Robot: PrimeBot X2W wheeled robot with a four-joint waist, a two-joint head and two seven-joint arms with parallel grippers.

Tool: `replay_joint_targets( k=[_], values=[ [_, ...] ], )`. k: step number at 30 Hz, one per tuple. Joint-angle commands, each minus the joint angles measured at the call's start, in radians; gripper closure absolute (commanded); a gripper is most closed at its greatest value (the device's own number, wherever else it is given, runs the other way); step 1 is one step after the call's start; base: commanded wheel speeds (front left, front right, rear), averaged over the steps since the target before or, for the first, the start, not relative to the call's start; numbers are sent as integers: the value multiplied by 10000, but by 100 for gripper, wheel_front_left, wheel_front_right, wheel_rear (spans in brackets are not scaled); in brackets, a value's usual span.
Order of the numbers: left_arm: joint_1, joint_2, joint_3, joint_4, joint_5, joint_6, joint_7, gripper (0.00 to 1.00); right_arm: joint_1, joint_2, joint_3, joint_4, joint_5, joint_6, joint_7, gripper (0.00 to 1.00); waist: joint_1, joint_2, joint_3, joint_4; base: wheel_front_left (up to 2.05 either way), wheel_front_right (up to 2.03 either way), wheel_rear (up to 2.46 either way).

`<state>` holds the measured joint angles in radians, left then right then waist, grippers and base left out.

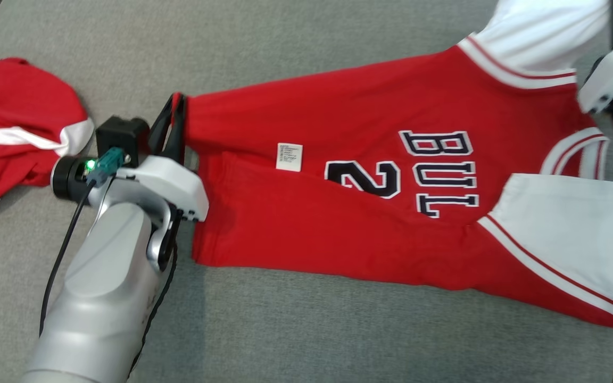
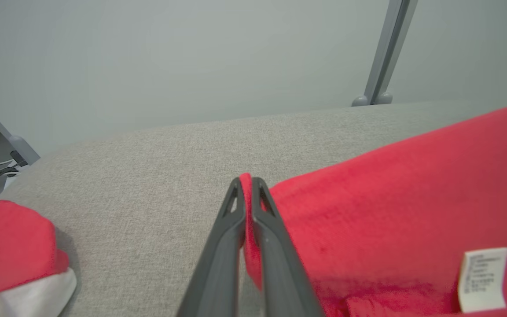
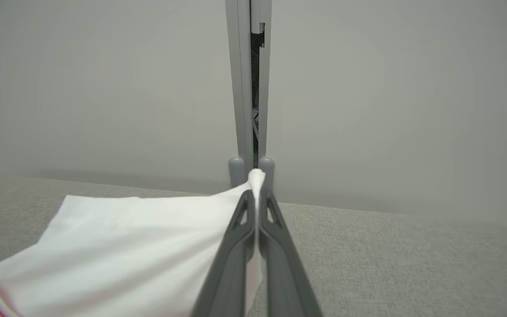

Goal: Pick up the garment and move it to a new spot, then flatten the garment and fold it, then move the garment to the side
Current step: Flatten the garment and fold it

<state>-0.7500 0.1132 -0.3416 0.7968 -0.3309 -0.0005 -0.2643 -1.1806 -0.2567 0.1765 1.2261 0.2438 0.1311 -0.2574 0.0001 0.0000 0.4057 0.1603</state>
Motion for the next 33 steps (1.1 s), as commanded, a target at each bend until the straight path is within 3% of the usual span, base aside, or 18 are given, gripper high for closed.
replay_joint_targets(
  k=[1, 11, 18, 25, 26, 28, 29, 31, 32, 33],
  values=[
    [144, 120, 119, 40, 150, -71, 1, 100, 348, 16, -59, -307, 205, -6, -100, 100, -1, 0, -315, -308, 0, 0, 0],
    [1636, 332, 964, 96, 537, -241, 1, 100, 4355, 204, 164, -3655, 1822, -7, -84, 100, -1, 0, -1310, -1070, 0, 0, 0],
    [2574, 217, 1332, -111, 796, -286, 1, 100, 6481, 481, 422, -4686, 2650, -5, -86, 100, -1, 0, -1849, -1306, 0, 0, 0],
    [3664, -67, 1856, -498, 980, -200, 1, 100, 7690, 901, 206, -4832, 2871, -5, -87, 100, -1, 0, -2168, -1441, 0, 0, 0],
    [3782, -107, 1858, -496, 1079, -211, 1, 87, 7754, 938, 155, -4812, 2847, -5, -87, 100, -1, 0, -2190, -1438, 0, 0, 0],
    [3943, -172, 1863, -404, 1206, -183, 1, 46, 7842, 1003, 80, -4749, 2756, -5, -85, 100, -1, 0, -2221, -1427, 0, 0, 0],
    [4017, -190, 1927, -361, 1227, -147, 1, 0, 7868, 1026, 51, -4673, 2707, -5, -87, 100, -1, 0, -2235, -1420, 0, 0, 0],
    [4169, -258, 2036, -353, 1306, -37, 1, 0, 7844, 1076, -135, -4550, 2657, -5, -87, 65, -1, 0, -2281, -1413, 0, 0, 0],
    [4264, -306, 2121, -413, 1302, 0, 1, 0, 7858, 1114, -233, -4517, 2640, -5, -87, 0, -1, 0, -2323, -1397, 0, 0, 0],
    [4382, -331, 2210, -479, 1309, 59, 1, 0, 7869, 1160, -330, -4562, 2641, -5, -87, 0, -1, 0, -2356, -1387, 0, 0, 0]
  ],
)
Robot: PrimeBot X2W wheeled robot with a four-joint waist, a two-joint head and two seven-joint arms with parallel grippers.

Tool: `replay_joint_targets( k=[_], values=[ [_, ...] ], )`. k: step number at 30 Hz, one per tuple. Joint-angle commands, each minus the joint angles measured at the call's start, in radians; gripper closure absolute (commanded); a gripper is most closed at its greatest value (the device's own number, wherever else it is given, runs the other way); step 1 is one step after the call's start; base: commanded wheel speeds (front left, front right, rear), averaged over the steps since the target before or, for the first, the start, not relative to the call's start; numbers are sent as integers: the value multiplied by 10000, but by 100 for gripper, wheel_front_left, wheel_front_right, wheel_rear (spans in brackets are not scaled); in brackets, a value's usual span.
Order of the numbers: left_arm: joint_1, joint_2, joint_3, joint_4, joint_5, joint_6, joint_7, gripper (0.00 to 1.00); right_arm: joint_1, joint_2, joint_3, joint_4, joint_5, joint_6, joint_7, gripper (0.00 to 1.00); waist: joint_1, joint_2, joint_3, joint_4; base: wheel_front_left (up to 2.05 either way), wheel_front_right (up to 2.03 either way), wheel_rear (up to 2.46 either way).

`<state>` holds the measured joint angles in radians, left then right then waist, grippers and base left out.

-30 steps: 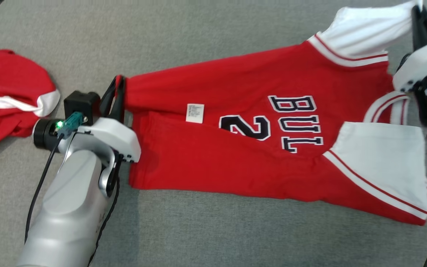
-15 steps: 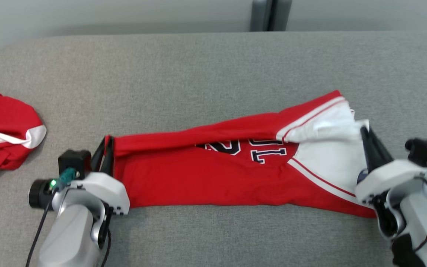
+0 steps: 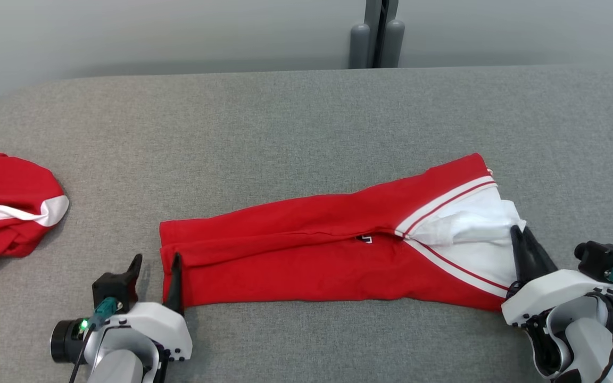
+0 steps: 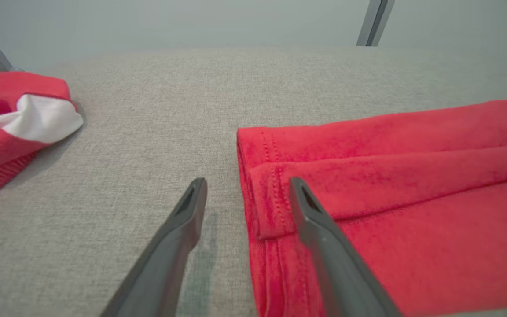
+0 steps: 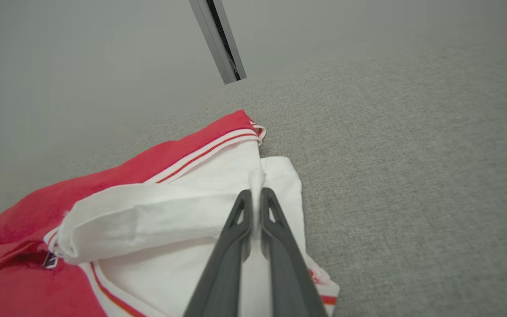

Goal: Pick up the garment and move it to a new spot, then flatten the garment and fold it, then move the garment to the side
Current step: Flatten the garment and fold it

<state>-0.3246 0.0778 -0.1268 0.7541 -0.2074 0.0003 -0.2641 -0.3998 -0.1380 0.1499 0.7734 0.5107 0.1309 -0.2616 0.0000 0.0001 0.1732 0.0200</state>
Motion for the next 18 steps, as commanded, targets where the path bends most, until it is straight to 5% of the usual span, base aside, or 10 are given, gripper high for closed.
replay_joint_targets(
  k=[1, 8, 18],
  values=[
    [233, -4, 169, -161, 75, 119, 0, 0, 70, -5, -185, -100, -67, -3, -43, 0, 0, -1, -61, 28, 0, 0, 0],
    [1026, -167, 688, -848, 129, 213, 0, 0, -217, 125, -703, -212, -692, -3, -44, 0, 0, -1, -131, 216, 0, 0, 0],
    [933, -250, 647, -1336, 141, 125, 0, 0, -1130, 109, -795, 2149, -1246, -3, 750, 0, 0, -1, 210, 858, 0, 0, 0]
  ],
)
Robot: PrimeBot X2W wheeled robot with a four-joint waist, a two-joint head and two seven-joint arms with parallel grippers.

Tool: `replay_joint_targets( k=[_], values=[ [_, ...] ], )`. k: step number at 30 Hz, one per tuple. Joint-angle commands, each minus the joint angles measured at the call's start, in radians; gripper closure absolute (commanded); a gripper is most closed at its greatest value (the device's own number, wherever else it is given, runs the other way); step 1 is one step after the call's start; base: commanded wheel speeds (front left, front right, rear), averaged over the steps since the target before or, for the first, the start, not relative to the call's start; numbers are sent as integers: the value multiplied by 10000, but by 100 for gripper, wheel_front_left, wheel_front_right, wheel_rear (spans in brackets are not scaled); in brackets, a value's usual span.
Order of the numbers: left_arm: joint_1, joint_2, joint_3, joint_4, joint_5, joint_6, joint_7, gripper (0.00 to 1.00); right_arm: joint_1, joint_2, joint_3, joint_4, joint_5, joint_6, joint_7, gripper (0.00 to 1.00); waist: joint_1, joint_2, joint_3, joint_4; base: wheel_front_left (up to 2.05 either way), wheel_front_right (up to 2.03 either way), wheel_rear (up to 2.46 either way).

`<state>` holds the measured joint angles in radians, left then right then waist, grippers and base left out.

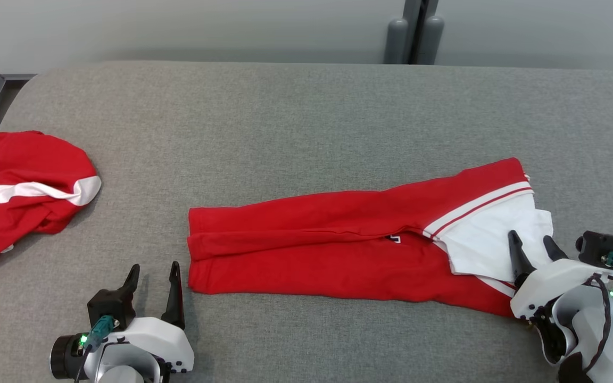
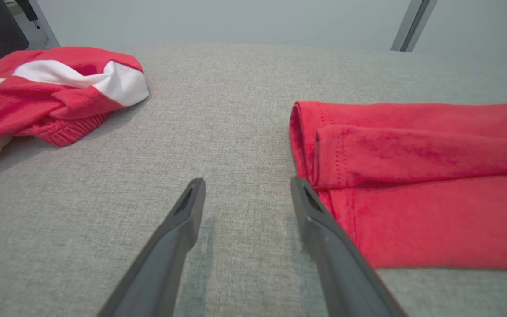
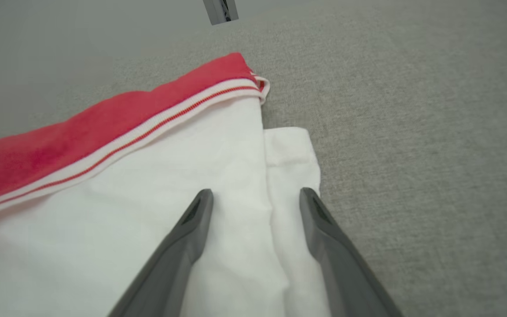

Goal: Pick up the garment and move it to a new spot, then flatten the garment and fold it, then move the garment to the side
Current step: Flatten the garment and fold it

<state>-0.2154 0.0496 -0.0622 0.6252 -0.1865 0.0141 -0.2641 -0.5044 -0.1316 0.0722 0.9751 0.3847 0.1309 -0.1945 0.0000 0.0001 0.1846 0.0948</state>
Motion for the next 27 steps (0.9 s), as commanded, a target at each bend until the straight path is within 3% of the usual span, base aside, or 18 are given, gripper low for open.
replay_joint_targets(
  k=[1, 6, 9, 11, 13, 14, 18, 27],
  values=[
    [-199, 34, -32, -80, -114, -10, 0, 0, -130, 114, -74, 378, 85, -3, 197, 0, 0, -1, 135, 158, 0, 0, 0],
    [-220, 35, -119, -113, -258, 49, 0, 0, -155, 501, 411, 856, 295, 12, 653, 4, 0, -1, 242, 256, 0, 0, 0],
    [-195, 31, -179, -131, -351, 92, 0, 0, -71, 762, 936, 762, 772, 37, 878, 51, 0, -1, 293, 261, 0, 0, 0],
    [-199, 35, -195, -113, -384, 122, 0, 0, -25, 838, 1286, 575, 1085, 37, 929, 65, 0, -1, 308, 239, 0, 0, 0],
    [-229, 33, -227, -88, -402, 115, 0, 0, 26, 818, 1621, 447, 1408, 37, 1002, 93, 0, -1, 321, 212, 0, 0, 0],
    [-255, 31, -250, -79, -422, 119, 0, 0, 35, 793, 1739, 397, 1533, 37, 1014, 100, 0, -1, 325, 197, 0, 0, 0],
    [-316, 34, -357, -70, -468, 144, 0, 0, -17, 355, 1887, 440, 1862, 6, 637, 100, 0, -1, 301, 149, 0, 0, 0],
    [-24, 32, -465, -14, -424, 62, 0, 0, -316, -604, 1022, 523, 2554, -24, -602, 100, 0, -1, -95, -349, 0, 0, 0]
  ],
)
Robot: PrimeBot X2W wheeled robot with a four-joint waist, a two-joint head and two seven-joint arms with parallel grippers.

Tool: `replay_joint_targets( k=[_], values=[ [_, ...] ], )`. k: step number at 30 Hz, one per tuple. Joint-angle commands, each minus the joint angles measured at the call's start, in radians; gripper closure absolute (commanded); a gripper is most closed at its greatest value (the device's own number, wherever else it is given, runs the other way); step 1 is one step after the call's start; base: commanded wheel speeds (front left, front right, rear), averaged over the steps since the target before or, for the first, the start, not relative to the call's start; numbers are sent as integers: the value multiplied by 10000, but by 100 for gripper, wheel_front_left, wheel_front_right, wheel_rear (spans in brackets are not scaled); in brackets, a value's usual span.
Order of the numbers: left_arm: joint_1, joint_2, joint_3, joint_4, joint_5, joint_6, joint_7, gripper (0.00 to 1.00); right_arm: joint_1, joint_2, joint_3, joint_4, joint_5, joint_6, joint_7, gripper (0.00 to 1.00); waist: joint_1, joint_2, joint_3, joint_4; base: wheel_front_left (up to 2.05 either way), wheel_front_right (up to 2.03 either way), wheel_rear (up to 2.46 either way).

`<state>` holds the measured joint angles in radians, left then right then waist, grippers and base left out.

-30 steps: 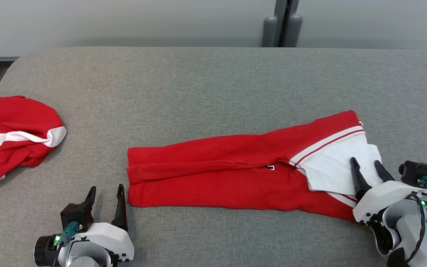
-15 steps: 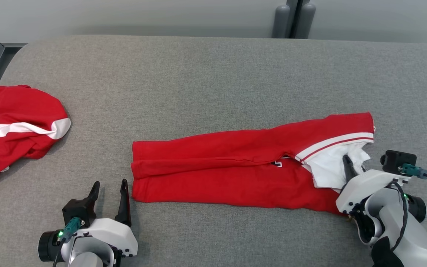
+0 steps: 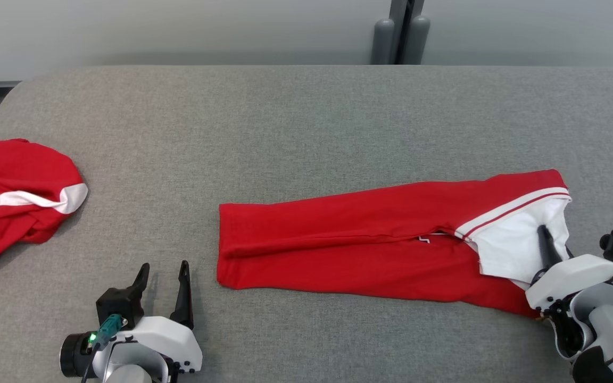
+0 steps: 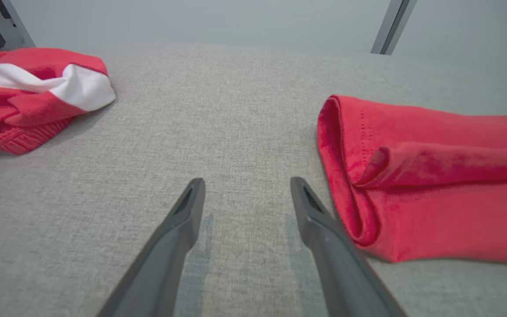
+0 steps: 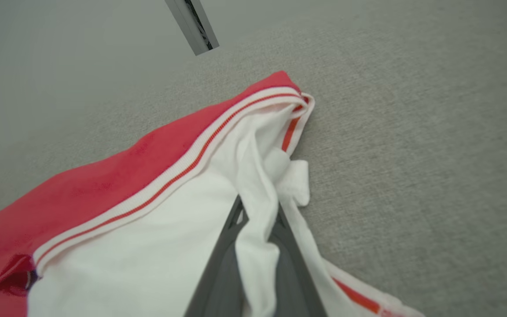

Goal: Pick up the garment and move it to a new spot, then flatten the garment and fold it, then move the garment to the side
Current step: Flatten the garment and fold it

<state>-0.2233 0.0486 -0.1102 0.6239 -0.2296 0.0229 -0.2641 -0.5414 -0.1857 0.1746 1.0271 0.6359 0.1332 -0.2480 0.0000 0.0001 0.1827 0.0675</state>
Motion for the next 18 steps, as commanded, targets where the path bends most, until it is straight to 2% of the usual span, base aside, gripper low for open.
replay_joint_targets(
  k=[1, 4, 9, 18],
  values=[
    [83, 46, -4, 5, -8, -33, 0, 0, 61, -130, -67, -56, 72, -37, -117, 100, 0, -1, -119, -141, 0, 0, 0],
    [125, 44, -85, 27, -47, -17, 0, 0, 134, -273, -141, -365, 92, -34, -166, 100, 0, -1, -236, -314, 0, 0, 0],
    [240, 47, -177, 73, -100, -11, 0, 0, 458, -21, 239, -1386, 352, -26, -178, 100, 0, -1, -395, -447, 0, 0, 0],
    [319, 45, -538, 107, -229, -72, 0, 0, 1106, 266, 2158, -3293, 1041, -24, 278, 100, 0, -1, -584, 71, 0, 0, 0]
  ],
)
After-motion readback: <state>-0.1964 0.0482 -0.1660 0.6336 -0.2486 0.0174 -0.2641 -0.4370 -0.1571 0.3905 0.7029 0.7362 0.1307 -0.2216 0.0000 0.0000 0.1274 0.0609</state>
